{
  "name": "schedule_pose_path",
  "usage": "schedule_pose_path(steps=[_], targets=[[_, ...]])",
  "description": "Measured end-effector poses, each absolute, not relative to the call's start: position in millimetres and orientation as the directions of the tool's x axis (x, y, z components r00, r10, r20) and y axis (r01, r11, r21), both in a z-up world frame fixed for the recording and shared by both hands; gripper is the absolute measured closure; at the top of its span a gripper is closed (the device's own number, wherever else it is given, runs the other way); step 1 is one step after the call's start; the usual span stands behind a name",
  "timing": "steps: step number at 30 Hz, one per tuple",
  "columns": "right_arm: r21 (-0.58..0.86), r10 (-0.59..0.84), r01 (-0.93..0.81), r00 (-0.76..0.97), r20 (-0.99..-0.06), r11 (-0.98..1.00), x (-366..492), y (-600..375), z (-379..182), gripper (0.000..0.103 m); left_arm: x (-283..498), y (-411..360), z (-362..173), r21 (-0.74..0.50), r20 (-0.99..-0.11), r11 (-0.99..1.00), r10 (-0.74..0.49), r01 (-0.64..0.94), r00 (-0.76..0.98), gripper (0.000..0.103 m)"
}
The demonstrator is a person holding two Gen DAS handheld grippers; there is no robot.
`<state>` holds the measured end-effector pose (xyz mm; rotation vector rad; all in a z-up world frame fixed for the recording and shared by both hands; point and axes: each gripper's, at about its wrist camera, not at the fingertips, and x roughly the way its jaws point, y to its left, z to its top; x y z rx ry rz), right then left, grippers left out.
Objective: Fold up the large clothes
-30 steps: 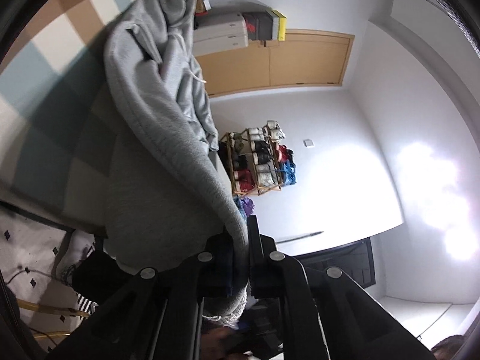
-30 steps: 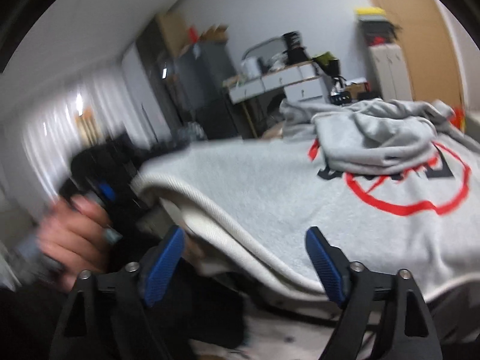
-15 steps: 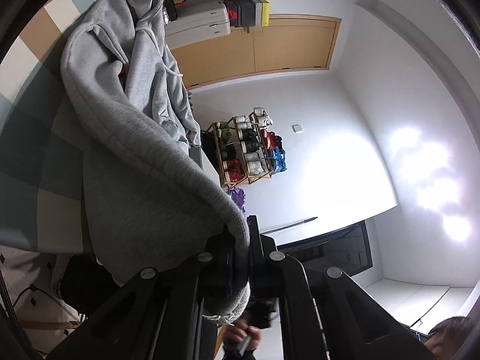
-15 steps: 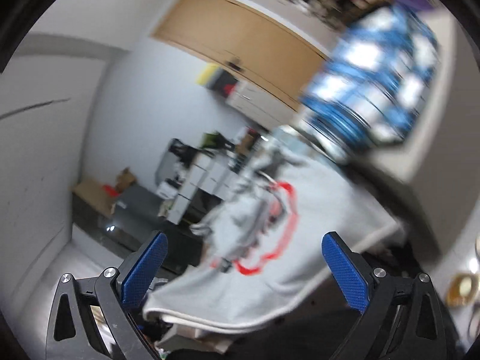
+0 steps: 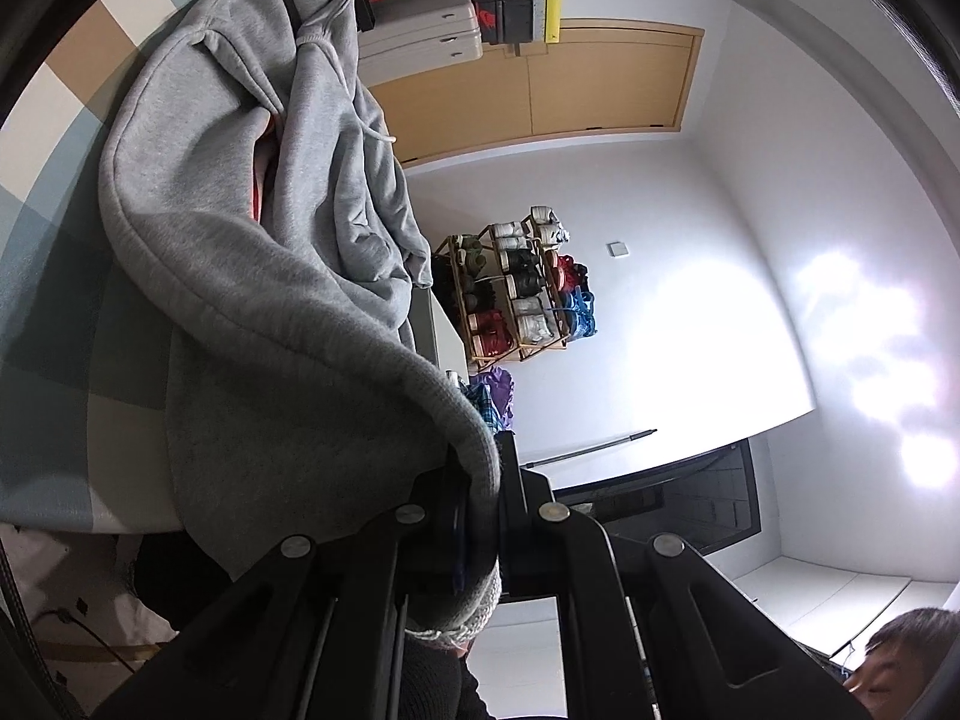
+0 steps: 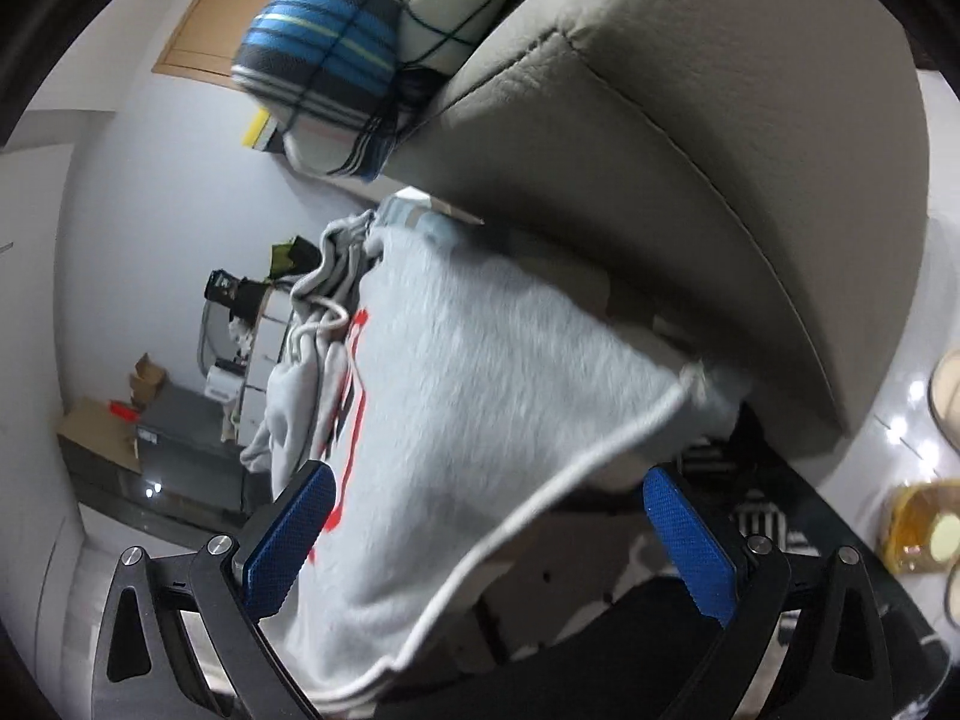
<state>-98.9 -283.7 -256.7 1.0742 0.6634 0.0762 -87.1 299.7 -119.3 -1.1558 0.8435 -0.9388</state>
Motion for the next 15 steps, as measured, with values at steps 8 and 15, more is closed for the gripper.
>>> schedule_pose_path(steps=[8, 15], targets=[[0.786, 0.238, 0.312, 0.837, -0.494, 0.535, -90.6, -283.5, -264.4, 0.0, -84.5, 300.2, -126.1, -0.979, -0.063, 0.128, -0.928, 0.157, 0.368, 0.101], [0.723, 0.207, 0.22, 0.868, -0.452, 0.654, -87.2, -266.1, -247.7, 0.008, -82.1, 299.6, -128.1, -0.982, -0.053, 0.115, -0.927, 0.146, 0.372, 0.101]])
